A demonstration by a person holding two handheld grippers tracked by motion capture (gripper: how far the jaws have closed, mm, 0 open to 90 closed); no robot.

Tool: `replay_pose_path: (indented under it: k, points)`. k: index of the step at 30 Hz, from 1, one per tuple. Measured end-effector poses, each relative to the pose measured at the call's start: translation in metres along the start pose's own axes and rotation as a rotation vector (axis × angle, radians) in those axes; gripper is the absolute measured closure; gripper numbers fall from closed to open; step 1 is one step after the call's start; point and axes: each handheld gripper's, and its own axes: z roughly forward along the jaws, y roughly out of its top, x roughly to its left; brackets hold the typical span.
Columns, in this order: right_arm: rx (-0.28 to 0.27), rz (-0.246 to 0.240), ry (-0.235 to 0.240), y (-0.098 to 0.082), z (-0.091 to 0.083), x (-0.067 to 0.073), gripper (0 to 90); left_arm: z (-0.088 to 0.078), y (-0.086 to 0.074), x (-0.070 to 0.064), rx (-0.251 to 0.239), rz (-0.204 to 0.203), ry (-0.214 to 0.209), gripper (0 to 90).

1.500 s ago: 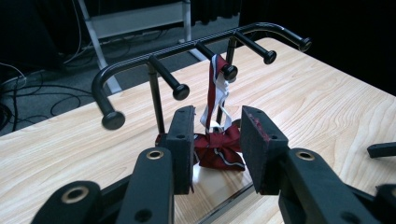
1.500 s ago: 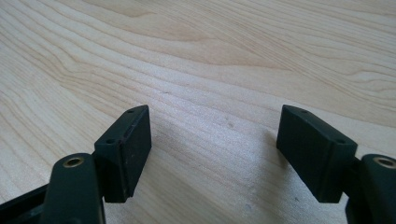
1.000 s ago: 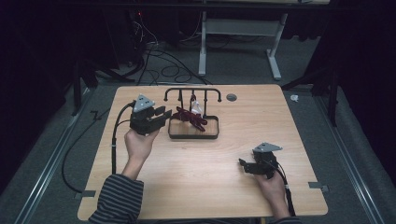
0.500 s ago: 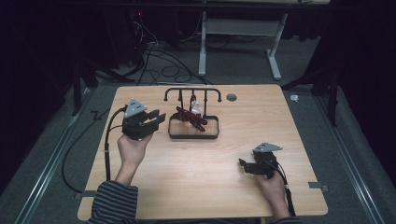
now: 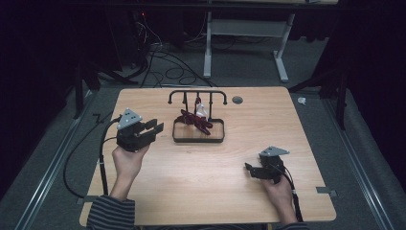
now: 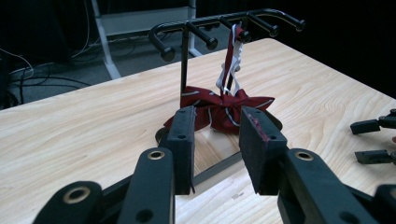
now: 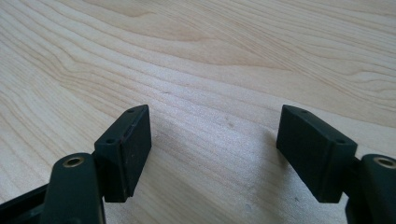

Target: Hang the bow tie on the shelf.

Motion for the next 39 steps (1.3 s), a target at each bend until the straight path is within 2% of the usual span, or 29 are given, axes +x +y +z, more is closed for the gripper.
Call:
replay_pose_path:
  k: [6,15,21,25,33,39]
  points:
    - [-0.001,-0.001,0.0,0.0,0.0,0.0,27.7,-0.01,-0.006,0.001,0.002,-0.001,0.009,65.3]
    - [0.0,0.004,-0.003,0.0,0.0,0.0,27.8,-0.02,-0.015,0.004,0.016,0.001,-0.004,64.9]
    - [0.0,0.006,-0.004,0.0,0.0,0.0,27.9,-0.029,-0.024,0.006,0.001,-0.018,-0.008,64.2]
    - [0.0,0.006,-0.005,0.0,0.0,0.0,27.8,-0.033,-0.032,0.007,0.011,-0.024,-0.009,63.7]
    - [0.0,0.009,-0.007,0.001,0.001,0.0,27.9,-0.038,-0.043,0.006,0.016,-0.034,-0.017,63.3]
    - [-0.001,0.009,-0.006,0.001,0.001,0.0,27.9,-0.04,-0.053,0.003,0.025,-0.025,-0.021,62.5]
